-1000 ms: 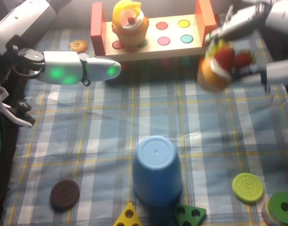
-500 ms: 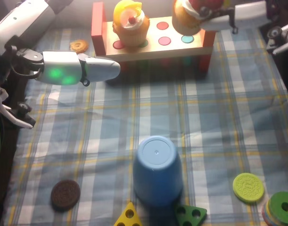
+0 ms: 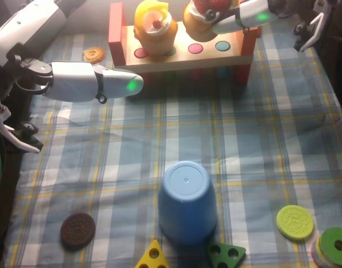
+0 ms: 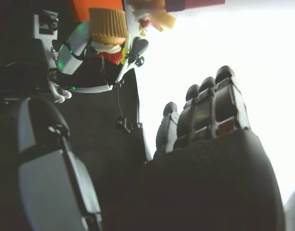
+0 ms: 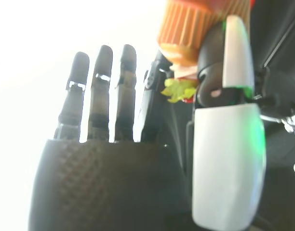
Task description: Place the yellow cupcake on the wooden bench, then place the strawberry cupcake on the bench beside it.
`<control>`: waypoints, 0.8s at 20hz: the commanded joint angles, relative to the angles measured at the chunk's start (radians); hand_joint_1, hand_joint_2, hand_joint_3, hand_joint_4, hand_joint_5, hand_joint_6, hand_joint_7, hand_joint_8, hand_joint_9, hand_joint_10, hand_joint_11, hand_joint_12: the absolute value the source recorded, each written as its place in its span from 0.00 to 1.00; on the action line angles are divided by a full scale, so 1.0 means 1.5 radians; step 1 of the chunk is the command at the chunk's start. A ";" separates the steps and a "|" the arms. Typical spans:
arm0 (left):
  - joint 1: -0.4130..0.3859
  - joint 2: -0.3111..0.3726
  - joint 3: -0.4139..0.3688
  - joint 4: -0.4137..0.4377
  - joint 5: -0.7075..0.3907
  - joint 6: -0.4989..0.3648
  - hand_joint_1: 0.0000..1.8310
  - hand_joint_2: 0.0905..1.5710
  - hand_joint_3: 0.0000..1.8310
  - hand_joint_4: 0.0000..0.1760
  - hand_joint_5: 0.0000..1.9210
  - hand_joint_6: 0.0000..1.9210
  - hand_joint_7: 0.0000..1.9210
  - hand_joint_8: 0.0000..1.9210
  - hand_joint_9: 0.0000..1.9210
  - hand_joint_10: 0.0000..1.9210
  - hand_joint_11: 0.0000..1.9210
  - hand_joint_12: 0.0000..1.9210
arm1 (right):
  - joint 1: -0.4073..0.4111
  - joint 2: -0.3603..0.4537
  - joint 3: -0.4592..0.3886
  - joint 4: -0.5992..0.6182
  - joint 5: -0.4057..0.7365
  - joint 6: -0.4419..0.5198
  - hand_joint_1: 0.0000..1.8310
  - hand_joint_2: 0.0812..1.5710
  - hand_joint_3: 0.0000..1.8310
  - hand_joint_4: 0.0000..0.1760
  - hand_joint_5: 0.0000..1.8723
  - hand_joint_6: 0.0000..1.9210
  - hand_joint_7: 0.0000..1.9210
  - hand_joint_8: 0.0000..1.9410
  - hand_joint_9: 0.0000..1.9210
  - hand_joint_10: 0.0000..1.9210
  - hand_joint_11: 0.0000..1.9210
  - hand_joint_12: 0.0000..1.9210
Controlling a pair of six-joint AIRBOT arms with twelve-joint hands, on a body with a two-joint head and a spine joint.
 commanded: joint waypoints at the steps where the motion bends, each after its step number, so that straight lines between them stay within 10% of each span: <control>1: -0.004 -0.001 0.004 0.015 -0.072 -0.006 0.49 0.46 0.00 1.00 0.00 0.00 0.00 0.00 0.00 0.00 0.00 0.00 | 0.012 -0.006 0.008 0.017 0.047 0.002 0.68 0.64 0.00 0.19 0.63 0.34 0.61 0.34 0.50 0.29 0.21 0.73; 2: -0.004 -0.002 0.004 0.016 -0.071 -0.007 0.47 0.47 0.00 1.00 0.00 0.00 0.00 0.00 0.00 0.00 0.00 0.00 | 0.012 -0.009 0.011 0.015 0.043 0.002 0.69 0.63 0.00 0.20 0.66 0.29 0.61 0.36 0.51 0.26 0.19 0.73; 3: -0.004 -0.002 0.005 0.017 -0.070 -0.007 0.47 0.47 0.00 1.00 0.00 0.00 0.00 0.00 0.00 0.00 0.00 0.00 | 0.012 -0.013 0.015 0.014 0.038 0.002 0.69 0.62 0.00 0.00 0.68 0.22 0.63 0.37 0.53 0.28 0.20 0.73; 7: -0.004 -0.002 0.006 0.021 -0.072 -0.015 0.50 0.46 0.00 1.00 0.00 0.00 0.00 0.00 0.01 0.00 0.00 0.00 | 0.012 -0.032 0.032 0.005 0.008 0.002 0.69 0.62 0.00 0.11 0.70 0.20 0.64 0.33 0.52 0.35 0.26 0.75; 8: -0.005 -0.003 0.006 0.022 -0.072 -0.016 0.50 0.45 0.00 1.00 0.00 0.00 0.00 0.00 0.01 0.01 0.00 0.00 | 0.012 -0.036 0.035 0.001 0.002 0.002 0.69 0.63 0.00 0.01 0.69 0.19 0.62 0.39 0.52 0.39 0.28 0.77; 10: -0.005 -0.003 0.006 0.023 -0.072 -0.018 0.50 0.45 0.00 1.00 0.00 0.00 0.00 0.00 0.02 0.01 0.00 0.00 | 0.012 -0.042 0.038 -0.006 -0.008 0.002 0.69 0.64 0.00 0.11 0.64 0.29 0.60 0.40 0.51 0.36 0.30 0.73; 11: -0.005 -0.003 0.007 0.023 -0.072 -0.020 0.50 0.45 0.00 1.00 0.00 0.00 0.00 0.00 0.02 0.01 0.00 0.00 | 0.012 -0.044 0.039 -0.008 -0.012 0.002 0.68 0.66 0.00 0.25 0.59 0.40 0.57 0.41 0.45 0.26 0.15 0.69; 13: -0.005 -0.003 0.007 0.023 -0.074 -0.026 0.49 0.45 0.00 1.00 0.00 0.00 0.00 0.00 0.02 0.01 0.00 0.00 | 0.012 -0.044 0.040 -0.012 -0.017 0.002 0.66 0.70 0.00 0.24 0.53 0.51 0.48 0.54 0.32 0.14 0.01 0.65; 15: -0.005 -0.003 0.007 0.024 -0.075 -0.027 0.49 0.46 0.00 1.00 0.00 0.00 0.00 0.00 0.01 0.00 0.00 0.00 | 0.012 -0.044 0.041 -0.017 -0.021 0.003 0.58 0.70 0.00 0.39 0.51 0.53 0.42 0.11 0.30 0.09 0.00 0.64; 16: -0.005 -0.003 0.007 0.024 -0.076 -0.028 0.48 0.46 0.00 1.00 0.00 0.00 0.00 0.00 0.02 0.00 0.00 0.00 | 0.012 -0.044 0.041 -0.018 -0.023 0.003 0.61 0.64 0.00 0.20 0.44 0.22 0.43 0.05 0.30 0.07 0.00 0.63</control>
